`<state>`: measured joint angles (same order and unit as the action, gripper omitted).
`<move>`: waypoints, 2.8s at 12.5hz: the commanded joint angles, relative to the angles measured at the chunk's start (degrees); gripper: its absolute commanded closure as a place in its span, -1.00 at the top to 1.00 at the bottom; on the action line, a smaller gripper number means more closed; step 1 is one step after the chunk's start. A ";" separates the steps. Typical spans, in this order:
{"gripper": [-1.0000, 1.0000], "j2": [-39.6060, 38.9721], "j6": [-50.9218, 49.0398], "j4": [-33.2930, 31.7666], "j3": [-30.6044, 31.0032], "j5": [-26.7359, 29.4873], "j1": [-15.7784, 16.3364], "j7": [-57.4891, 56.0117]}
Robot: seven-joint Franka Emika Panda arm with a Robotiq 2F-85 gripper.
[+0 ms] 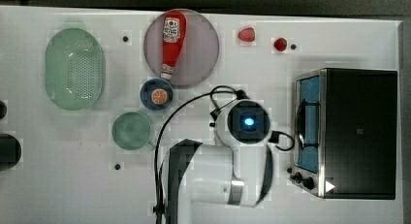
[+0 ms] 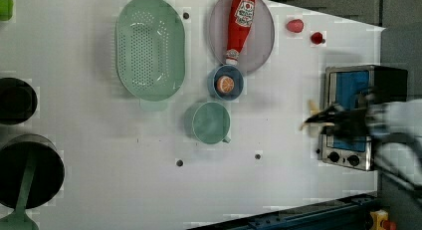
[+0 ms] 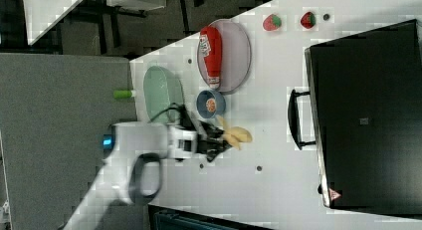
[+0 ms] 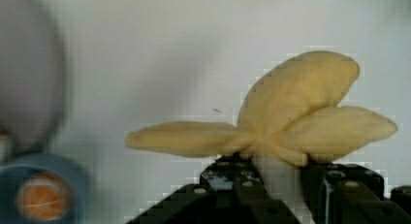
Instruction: Pick Banana and place it in mug.
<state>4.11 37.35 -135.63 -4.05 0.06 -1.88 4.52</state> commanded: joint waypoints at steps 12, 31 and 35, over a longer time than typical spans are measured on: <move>-0.46 7.71 -10.96 6.85 22.65 6.58 3.36 20.33; 0.69 -16.33 15.54 3.71 31.33 -2.88 3.53 46.73; 1.00 -14.40 17.20 4.14 31.07 -2.86 3.42 46.71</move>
<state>-10.99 52.82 -131.94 27.32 -2.59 2.52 47.92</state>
